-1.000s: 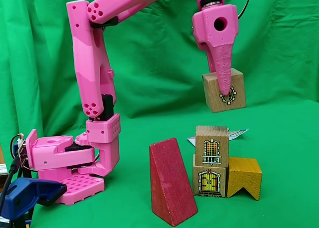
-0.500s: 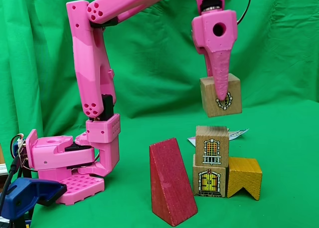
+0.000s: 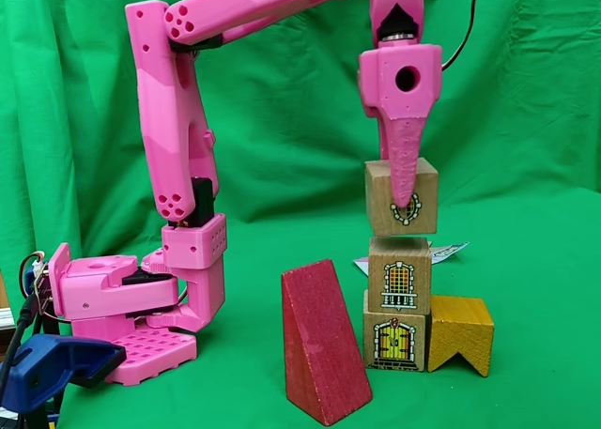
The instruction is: Grasp some building blocks and build the house on the picture.
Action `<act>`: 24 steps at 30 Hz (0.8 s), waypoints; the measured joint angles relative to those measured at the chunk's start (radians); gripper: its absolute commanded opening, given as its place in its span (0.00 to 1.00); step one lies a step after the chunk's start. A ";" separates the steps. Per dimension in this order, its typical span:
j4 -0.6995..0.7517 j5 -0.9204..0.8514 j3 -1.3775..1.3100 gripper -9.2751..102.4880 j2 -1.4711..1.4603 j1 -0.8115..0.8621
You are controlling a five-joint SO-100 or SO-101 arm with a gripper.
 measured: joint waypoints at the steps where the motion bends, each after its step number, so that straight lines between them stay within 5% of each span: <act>1: 0.000 0.008 0.000 0.26 0.000 0.000; 24: 0.000 0.002 0.000 0.26 -0.035 0.002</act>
